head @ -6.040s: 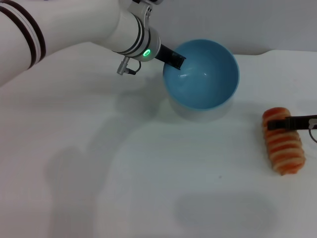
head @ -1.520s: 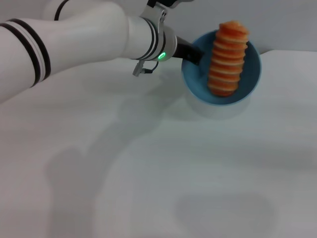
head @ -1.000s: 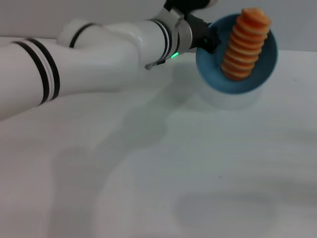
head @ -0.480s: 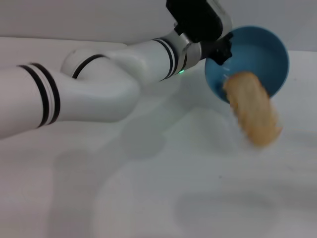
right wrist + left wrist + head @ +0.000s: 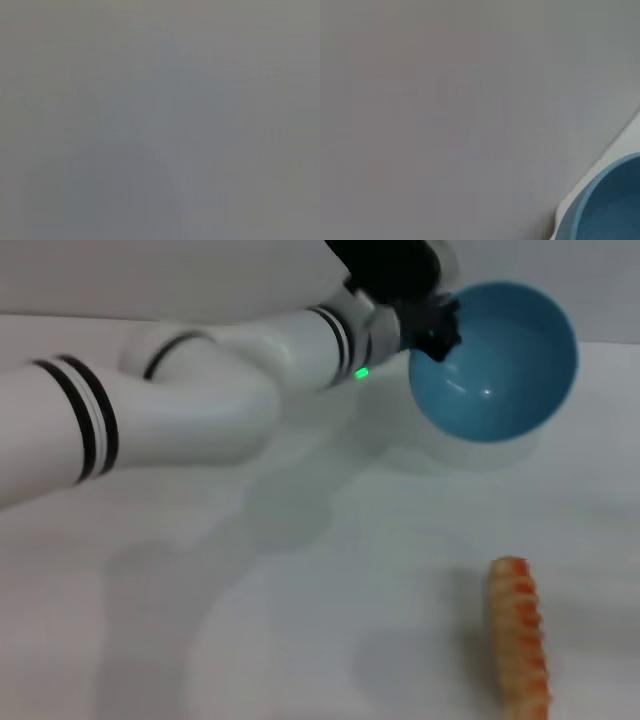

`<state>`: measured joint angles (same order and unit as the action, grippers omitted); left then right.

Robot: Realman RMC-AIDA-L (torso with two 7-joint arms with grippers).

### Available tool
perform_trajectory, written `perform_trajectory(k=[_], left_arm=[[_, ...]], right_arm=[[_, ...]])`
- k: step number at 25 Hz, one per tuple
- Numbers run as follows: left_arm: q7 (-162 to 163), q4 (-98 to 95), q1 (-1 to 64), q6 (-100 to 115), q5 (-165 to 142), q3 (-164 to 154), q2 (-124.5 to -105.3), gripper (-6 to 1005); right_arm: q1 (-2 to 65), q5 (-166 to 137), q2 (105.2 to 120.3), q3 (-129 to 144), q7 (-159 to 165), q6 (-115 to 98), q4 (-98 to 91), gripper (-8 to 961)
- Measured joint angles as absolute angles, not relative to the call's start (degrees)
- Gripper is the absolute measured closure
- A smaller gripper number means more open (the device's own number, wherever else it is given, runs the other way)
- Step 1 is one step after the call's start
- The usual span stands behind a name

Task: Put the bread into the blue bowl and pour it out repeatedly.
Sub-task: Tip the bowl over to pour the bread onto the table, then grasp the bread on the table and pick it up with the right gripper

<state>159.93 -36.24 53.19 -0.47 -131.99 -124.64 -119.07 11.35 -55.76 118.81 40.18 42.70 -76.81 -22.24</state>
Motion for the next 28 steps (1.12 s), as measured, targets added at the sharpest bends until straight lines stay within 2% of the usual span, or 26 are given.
perform_trajectory(k=[4, 12, 19, 28], left_arm=[[161.55, -36.47, 53.79, 9.06, -131.95, -115.01, -118.68, 1000], [161.24, -35.86, 54.88, 22.13, -132.40, -105.37, -118.15, 1000], [161.48, -34.98, 55.07, 23.24, -132.35, -103.01, -118.12, 1000], [161.67, -35.09, 54.20, 22.49, -132.10, -101.98, -118.35, 1000]], right_arm=[[11.41, -61.23, 118.42, 40.30, 54.61, -75.14, -25.47, 213], [12.98, -93.33, 118.40, 40.24, 94.27, -70.52, -43.57, 214], [18.31, -112.46, 118.38, 41.92, 113.91, -72.38, -48.88, 216], [27.82, -125.88, 118.48, 49.80, 123.97, -71.61, -43.31, 217]])
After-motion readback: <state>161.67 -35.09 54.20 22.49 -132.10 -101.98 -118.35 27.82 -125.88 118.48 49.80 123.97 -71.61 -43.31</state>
